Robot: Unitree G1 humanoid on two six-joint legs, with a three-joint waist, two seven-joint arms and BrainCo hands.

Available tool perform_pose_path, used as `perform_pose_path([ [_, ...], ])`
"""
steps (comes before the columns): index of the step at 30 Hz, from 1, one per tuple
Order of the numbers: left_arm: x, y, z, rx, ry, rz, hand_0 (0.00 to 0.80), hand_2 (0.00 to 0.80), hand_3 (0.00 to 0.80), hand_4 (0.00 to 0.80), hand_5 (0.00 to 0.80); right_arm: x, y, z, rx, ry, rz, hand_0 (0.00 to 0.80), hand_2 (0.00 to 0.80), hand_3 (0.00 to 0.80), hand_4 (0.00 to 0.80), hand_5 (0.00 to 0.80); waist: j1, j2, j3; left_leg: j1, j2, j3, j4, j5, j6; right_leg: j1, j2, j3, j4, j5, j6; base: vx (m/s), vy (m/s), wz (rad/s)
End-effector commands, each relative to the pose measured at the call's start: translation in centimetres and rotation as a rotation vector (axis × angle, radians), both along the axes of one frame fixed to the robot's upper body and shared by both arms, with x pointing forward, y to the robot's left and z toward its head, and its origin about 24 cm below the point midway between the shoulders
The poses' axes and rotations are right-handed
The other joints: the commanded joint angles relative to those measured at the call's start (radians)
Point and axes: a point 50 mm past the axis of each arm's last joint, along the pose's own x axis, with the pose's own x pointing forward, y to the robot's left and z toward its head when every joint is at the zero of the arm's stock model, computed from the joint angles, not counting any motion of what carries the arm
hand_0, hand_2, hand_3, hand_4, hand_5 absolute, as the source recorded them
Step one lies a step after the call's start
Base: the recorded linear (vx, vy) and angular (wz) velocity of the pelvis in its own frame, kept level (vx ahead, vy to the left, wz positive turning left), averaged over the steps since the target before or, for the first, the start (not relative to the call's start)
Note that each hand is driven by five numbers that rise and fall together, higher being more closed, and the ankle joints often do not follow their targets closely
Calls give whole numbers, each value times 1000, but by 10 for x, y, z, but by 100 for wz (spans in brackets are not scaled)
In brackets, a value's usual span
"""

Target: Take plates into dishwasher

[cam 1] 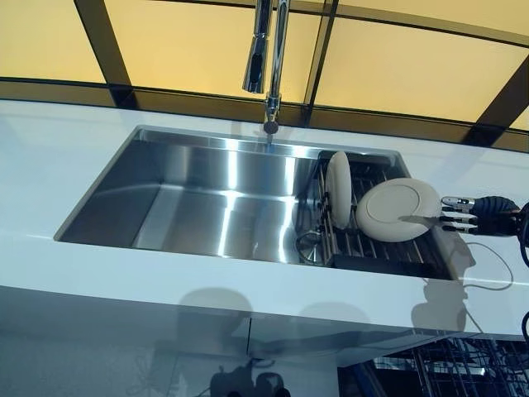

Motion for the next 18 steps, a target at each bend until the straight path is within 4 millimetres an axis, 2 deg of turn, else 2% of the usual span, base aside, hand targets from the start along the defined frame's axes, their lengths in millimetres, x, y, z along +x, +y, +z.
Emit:
perform_pose_path([
  [1, -3, 2, 0, -2, 8, 12, 0, 0, 0, 0, 0, 22, 27, 19, -23, -48, 133, 0, 0, 0, 0, 0, 43, -15, -11, 3, 13, 16, -3, -49, -28, 27, -9, -7, -1, -46, 53, 0, 0, 0],
  [18, 0, 0, -1, 1, -13, 61, 0, 0, 0, 0, 0, 44, 59, 32, -97, -58, 238, 0, 0, 0, 0, 0, 64, -22, -3, -7, 10, 2, -3, -43, -30, 23, -12, -21, -1, -47, 49, 1, 2, 0],
])
